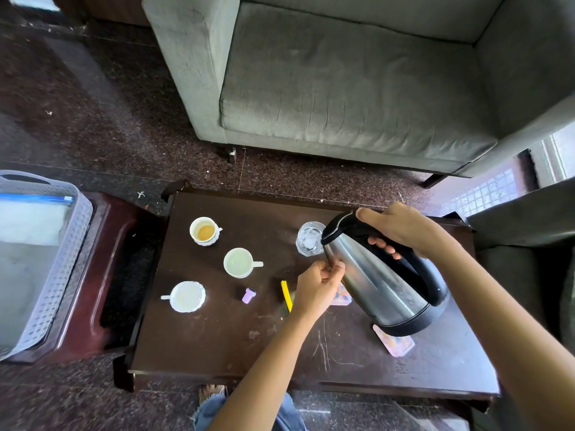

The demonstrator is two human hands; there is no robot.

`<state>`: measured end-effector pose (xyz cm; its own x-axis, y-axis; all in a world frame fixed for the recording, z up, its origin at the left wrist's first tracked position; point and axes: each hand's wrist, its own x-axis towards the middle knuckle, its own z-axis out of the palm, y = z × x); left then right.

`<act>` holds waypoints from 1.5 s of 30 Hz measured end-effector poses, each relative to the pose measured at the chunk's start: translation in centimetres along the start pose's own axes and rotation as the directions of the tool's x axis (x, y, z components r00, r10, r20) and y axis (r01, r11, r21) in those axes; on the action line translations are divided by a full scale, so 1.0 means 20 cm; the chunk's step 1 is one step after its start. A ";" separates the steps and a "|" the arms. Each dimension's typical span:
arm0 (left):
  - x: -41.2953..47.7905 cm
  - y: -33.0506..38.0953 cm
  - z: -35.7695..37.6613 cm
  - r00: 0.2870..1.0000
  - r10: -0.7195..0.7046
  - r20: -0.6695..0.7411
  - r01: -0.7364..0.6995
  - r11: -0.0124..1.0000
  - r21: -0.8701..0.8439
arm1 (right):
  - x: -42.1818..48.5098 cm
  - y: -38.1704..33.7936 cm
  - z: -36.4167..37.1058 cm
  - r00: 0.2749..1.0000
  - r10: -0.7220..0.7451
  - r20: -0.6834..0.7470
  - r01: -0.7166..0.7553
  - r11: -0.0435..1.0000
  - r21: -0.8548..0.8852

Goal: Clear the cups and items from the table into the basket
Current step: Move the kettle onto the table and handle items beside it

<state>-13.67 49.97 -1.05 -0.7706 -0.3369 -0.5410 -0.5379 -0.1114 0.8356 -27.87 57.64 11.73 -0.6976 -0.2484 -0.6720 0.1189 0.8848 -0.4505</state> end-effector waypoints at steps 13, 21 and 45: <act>-0.03 0.01 0.01 1.000 -0.003 0.004 0.003 1.000 0.021 | -0.05 0.01 -0.01 1.000 -0.016 -0.020 0.016 1.000 0.006; -0.03 0.00 0.01 1.000 0.002 0.001 -0.002 1.000 0.014 | -0.07 0.02 -0.01 0.999 -0.017 -0.030 0.017 1.000 0.014; -0.07 0.01 -0.01 0.997 0.006 0.082 -0.003 0.999 -0.041 | -0.19 0.13 0.04 0.986 -0.048 -0.161 0.047 0.999 -0.010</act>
<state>-12.72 50.16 -0.07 -0.7994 -0.2603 -0.5416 -0.5209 -0.1490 0.8405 -24.40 60.58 12.64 -0.8073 -0.2241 -0.5460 0.0787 0.8759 -0.4760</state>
